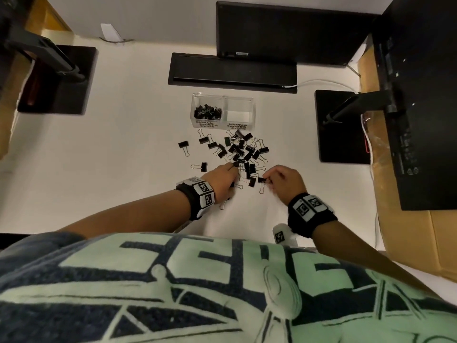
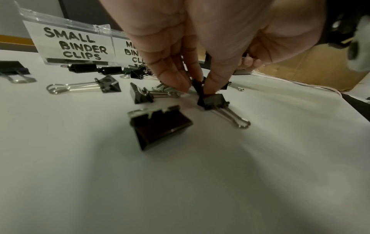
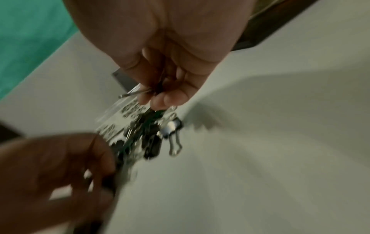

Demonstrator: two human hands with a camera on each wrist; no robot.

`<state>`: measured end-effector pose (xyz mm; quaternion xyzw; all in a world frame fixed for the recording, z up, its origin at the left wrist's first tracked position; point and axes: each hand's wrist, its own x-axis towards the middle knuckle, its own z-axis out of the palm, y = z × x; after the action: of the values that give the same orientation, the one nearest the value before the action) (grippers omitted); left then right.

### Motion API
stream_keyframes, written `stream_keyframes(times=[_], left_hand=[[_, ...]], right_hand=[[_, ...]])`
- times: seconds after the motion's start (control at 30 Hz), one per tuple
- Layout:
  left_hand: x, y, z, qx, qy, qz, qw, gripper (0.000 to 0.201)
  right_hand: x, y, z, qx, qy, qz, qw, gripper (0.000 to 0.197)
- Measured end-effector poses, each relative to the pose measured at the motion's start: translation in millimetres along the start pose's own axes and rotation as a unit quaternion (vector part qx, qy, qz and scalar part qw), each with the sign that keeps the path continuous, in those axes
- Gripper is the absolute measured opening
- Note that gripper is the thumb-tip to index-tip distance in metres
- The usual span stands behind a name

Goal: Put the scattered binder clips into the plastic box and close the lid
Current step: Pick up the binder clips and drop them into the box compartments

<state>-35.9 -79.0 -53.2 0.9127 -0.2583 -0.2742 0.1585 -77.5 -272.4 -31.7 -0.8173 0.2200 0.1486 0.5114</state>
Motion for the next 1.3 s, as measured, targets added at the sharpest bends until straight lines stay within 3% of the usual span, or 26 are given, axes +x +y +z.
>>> stream_keyframes(times=[0.13, 0.23, 0.37, 0.43, 0.57, 0.7, 0.87, 0.97, 1.07, 1.3], left_hand=[[-1.5, -0.1, -3.4, -0.052, -0.014, 0.019, 0.998, 0.016], [-1.4, 2.6, -9.8, -0.127, 0.026, -0.004, 0.992, 0.017], [9.4, 6.9, -24.8, -0.223, 0.063, -0.085, 0.969, 0.025], [15.2, 9.1, -31.5, -0.22, 0.082, -0.085, 0.968, 0.022], [19.6, 15.4, -36.8, -0.266, 0.081, -0.106, 0.955, 0.028], [24.7, 16.1, -27.9, -0.224, 0.072, -0.106, 0.966, 0.033], [22.4, 24.6, -16.5, -0.089, 0.042, -0.035, 0.995, 0.016], [21.9, 26.6, -12.0, -0.049, 0.036, 0.005, 0.998, 0.008], [20.6, 26.7, -9.8, -0.007, 0.023, 0.02, 1.0, 0.016], [15.0, 24.4, -8.1, -0.003, 0.041, 0.032, 0.999, 0.017]], right_hand=[[17.7, -8.4, -19.8, 0.151, 0.023, 0.086, 0.985, 0.027], [28.1, -6.9, -24.3, 0.173, 0.016, 0.124, 0.977, 0.028], [28.8, -6.3, -15.1, -0.028, -0.026, 0.043, 0.998, 0.016], [26.2, -6.5, -5.9, -0.11, -0.042, -0.01, 0.993, 0.01], [21.6, -4.1, 8.4, -0.186, -0.085, -0.045, 0.978, 0.002], [18.3, -7.2, 7.3, -0.231, -0.136, -0.05, 0.962, 0.011], [29.2, -11.1, -3.4, -0.221, -0.077, -0.055, 0.971, 0.007], [36.4, -15.3, -3.6, -0.236, -0.056, -0.068, 0.968, 0.013], [38.7, -19.5, 4.0, -0.246, -0.071, -0.087, 0.963, 0.016], [37.6, -20.7, 4.6, -0.255, -0.082, -0.063, 0.962, 0.005]])
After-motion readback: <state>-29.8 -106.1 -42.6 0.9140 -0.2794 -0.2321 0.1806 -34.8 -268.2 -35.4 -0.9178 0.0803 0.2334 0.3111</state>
